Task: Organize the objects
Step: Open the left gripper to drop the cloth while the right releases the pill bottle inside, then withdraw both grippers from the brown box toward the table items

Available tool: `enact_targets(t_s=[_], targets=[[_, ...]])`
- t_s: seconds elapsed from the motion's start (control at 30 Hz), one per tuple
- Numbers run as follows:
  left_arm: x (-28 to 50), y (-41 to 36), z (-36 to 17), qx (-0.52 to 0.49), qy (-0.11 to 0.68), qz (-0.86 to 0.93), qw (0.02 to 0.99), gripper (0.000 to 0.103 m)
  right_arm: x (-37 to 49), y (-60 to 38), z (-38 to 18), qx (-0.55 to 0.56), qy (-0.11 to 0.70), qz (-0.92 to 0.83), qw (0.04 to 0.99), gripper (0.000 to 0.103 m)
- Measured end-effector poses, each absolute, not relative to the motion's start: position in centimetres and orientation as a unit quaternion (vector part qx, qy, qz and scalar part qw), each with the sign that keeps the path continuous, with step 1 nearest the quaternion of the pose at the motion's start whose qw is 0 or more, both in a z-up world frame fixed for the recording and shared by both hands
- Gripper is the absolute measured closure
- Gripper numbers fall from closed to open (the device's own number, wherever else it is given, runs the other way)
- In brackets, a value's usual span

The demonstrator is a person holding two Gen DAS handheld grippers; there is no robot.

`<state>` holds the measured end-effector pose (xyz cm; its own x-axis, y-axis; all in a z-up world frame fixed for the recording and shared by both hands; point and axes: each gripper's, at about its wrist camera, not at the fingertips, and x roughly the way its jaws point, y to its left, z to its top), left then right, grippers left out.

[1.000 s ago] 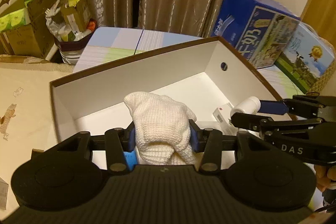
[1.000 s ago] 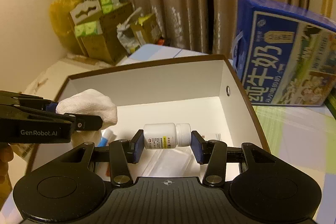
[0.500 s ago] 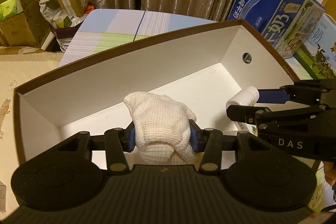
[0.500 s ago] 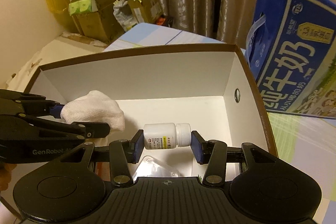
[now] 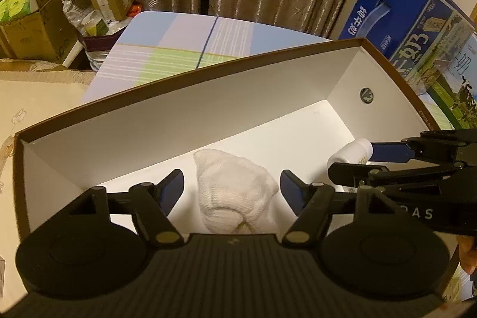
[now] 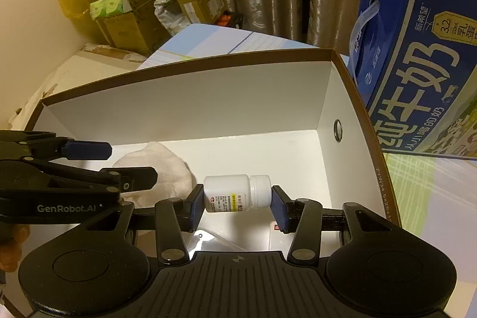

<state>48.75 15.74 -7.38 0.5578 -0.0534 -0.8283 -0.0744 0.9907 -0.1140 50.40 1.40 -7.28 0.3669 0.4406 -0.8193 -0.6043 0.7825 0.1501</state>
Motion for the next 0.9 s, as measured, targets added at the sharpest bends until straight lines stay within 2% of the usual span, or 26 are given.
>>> enact_targets(t_s=[0.07,0.43,0.9], targets=[[48.6,16.0,-7.2,-0.072,0.471,0.008,0.879,0.027,50.5,1.5,-7.2,-0.080,0.464,0.315,0.824,0.059],[46.0,16.2,-4.3,-0.082,0.449,-0.008,0.890,0.024,48.7,-1.2,-4.0,-0.006,0.433,0.305,0.848,0.057],[37.7,13.8,0.8,-0.060,0.406,-0.026,0.912,0.019,39.4,-7.4,1.2,0.080,0.372,0.307,0.873,0.057]])
